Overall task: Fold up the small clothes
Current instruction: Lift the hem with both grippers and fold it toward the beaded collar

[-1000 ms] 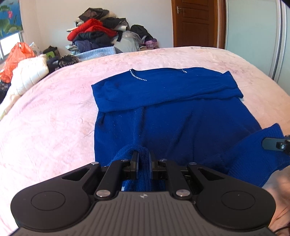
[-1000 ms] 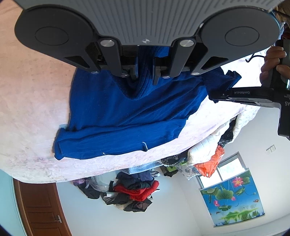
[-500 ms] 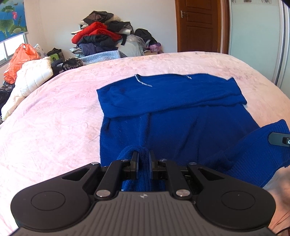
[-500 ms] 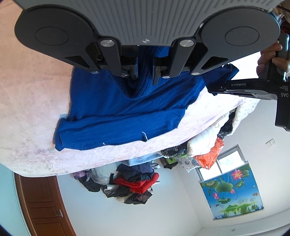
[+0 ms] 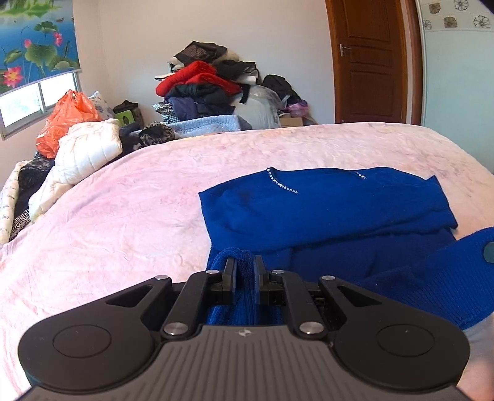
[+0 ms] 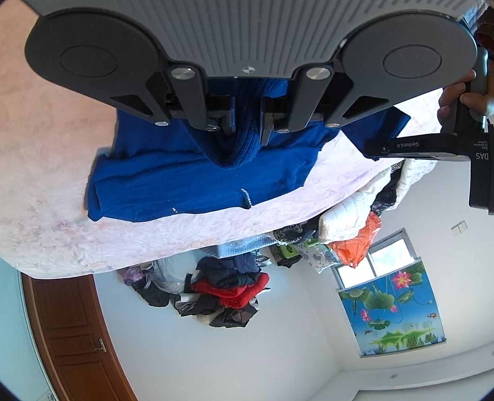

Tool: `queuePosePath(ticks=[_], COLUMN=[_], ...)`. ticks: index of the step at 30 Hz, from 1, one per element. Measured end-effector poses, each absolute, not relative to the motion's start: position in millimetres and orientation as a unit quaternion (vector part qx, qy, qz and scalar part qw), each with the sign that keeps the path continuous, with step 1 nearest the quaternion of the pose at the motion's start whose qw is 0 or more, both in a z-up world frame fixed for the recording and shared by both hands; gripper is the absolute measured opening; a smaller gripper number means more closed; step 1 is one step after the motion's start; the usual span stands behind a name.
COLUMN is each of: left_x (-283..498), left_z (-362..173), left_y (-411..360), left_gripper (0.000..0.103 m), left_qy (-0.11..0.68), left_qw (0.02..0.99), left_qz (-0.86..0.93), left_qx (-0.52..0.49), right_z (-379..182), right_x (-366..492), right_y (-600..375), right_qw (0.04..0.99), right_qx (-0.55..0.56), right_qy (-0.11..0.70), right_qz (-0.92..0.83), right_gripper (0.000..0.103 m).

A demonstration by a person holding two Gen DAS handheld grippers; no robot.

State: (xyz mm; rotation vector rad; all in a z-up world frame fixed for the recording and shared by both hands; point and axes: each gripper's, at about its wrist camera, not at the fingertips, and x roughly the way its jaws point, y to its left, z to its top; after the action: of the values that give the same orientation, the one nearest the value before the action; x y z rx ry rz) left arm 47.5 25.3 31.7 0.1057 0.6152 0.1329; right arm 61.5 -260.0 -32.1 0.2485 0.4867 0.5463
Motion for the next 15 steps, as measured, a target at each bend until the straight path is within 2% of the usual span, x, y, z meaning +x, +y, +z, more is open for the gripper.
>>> queuePosePath(ticks=[15], left_x=[68.7], left_z=[33.0], left_y=[24.5], left_gripper=[0.01], left_qy=[0.293], left_qw=[0.951], left_qz=[0.077], left_qx=[0.06], right_z=[-35.6], right_x=[87.5], right_y=[-254.1], right_qw=[0.932], right_qx=[0.121], right_qy=[0.23], right_qz=[0.252], right_gripper=[0.017])
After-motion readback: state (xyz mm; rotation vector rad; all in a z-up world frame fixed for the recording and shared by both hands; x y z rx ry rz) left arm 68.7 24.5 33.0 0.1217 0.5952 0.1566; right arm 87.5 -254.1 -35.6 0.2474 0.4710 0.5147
